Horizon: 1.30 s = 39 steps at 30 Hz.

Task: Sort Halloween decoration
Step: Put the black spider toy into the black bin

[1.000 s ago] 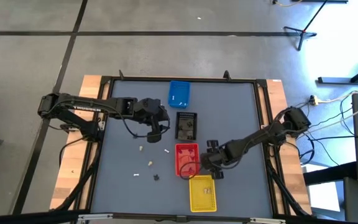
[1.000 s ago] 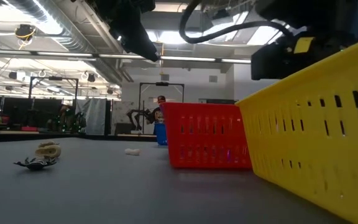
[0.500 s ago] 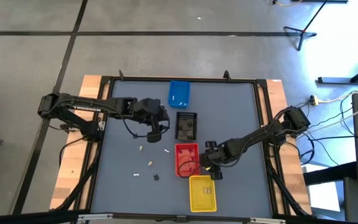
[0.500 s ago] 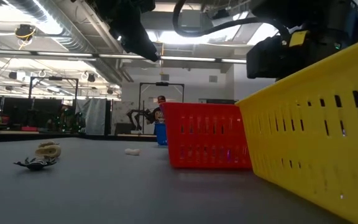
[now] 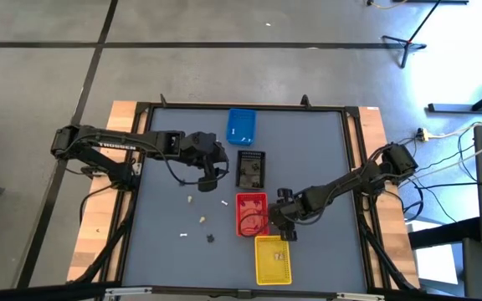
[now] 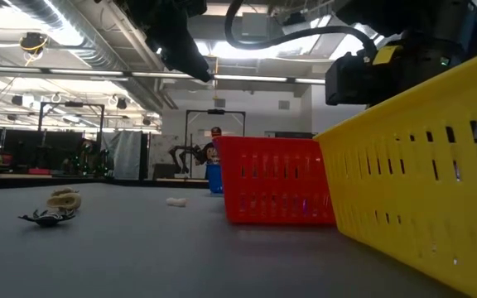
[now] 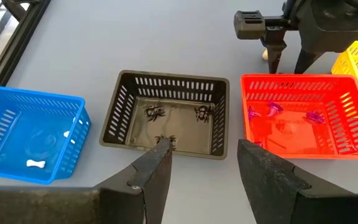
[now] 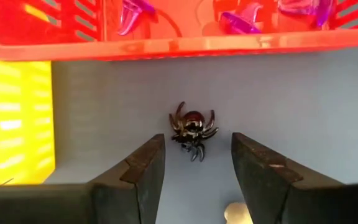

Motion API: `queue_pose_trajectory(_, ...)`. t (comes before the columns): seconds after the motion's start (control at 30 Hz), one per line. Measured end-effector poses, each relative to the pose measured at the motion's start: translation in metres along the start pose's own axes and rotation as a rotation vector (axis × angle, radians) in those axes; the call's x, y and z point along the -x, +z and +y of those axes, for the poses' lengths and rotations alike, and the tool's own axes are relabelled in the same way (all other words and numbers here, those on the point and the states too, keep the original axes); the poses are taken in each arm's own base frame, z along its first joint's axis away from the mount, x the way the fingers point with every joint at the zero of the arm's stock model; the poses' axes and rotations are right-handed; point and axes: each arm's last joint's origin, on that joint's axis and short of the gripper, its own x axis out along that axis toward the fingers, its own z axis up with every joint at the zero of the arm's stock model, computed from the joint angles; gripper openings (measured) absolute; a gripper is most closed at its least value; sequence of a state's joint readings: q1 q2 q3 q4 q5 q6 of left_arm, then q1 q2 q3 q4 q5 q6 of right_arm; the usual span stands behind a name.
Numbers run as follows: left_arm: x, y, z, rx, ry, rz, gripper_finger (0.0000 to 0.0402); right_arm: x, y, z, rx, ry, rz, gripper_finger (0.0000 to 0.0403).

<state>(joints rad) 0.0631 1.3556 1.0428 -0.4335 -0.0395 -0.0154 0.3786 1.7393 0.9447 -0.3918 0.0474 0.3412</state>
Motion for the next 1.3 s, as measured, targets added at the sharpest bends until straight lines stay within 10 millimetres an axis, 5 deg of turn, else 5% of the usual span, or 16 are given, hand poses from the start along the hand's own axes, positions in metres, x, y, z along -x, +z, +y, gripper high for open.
queue_pose_trajectory(0.4, 0.0000, 0.0000, 0.0000, 0.000, 0.000, 0.000, 0.0175, -0.0059, -0.0076, -0.0024, -0.063, 0.007, -0.021, 0.0178)
queue_pose_trajectory(0.9, 0.0000, 0.0000, 0.0000, 0.001, 0.000, 0.000, 0.0175, -0.0063, -0.0076, -0.0028, -0.064, -0.005, -0.025, 0.0044)
queue_pose_trajectory(1.3, 0.0000, 0.0000, 0.0000, 0.000, 0.000, 0.000, 0.0175, -0.0065, -0.0080, -0.0030, -0.063, -0.007, -0.023, 0.0017)
